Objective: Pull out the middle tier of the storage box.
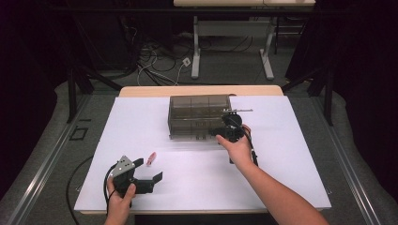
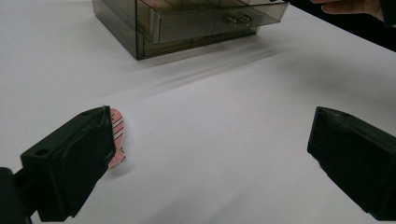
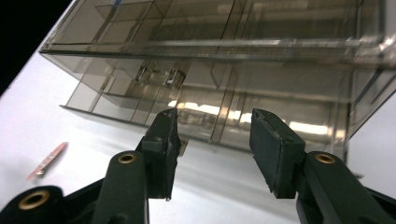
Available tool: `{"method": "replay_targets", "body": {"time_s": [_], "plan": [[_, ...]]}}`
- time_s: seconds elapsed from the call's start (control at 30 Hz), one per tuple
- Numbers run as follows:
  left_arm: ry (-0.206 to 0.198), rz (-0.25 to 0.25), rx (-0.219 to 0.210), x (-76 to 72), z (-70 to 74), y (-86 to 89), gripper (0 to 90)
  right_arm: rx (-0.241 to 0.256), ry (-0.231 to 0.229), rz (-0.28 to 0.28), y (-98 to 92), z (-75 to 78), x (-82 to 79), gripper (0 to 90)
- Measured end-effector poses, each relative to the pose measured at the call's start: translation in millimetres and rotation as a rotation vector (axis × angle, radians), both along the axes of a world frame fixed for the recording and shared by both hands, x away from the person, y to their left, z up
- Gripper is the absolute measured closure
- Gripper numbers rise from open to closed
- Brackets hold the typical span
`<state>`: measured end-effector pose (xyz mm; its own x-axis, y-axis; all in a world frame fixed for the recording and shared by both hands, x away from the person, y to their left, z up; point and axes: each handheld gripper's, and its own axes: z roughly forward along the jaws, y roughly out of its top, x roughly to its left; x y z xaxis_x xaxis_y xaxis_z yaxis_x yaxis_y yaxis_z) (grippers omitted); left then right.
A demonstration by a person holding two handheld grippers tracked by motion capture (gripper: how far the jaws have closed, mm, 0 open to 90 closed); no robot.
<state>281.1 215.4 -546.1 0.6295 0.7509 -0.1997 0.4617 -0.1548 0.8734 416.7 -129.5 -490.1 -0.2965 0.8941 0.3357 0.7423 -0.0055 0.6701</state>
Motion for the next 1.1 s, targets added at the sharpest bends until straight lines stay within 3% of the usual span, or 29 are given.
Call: {"method": "replay_targets", "body": {"time_s": [0.23, 0.3, 0.4, 0.53, 1.1], "plan": [[0.0, 0.0, 0.0, 0.2, -0.1, 0.2, 1.2, -0.069, 0.021, 0.01, 2.7, 2.9, 7.8, 56.8], [0.002, 0.0, -0.003, -0.1, 0.0, 0.0, 1.1, -0.067, 0.027, 0.004, 3.2, 3.3, 8.7, 57.7], [0.001, 0.0, -0.003, 0.0, -0.2, 0.2, 1.1, -0.079, 0.076, -0.002, 0.4, 4.0, 11.8, 61.1], [0.0, 0.0, 0.001, 0.0, -0.1, 0.1, 1.1, -0.101, 0.098, -0.011, -5.0, 4.8, 14.4, 62.2], [-0.003, -0.002, 0.008, 0.2, -0.1, 0.3, 1.1, -0.171, 0.123, -0.068, -21.2, 8.4, 19.3, 74.4]]}}
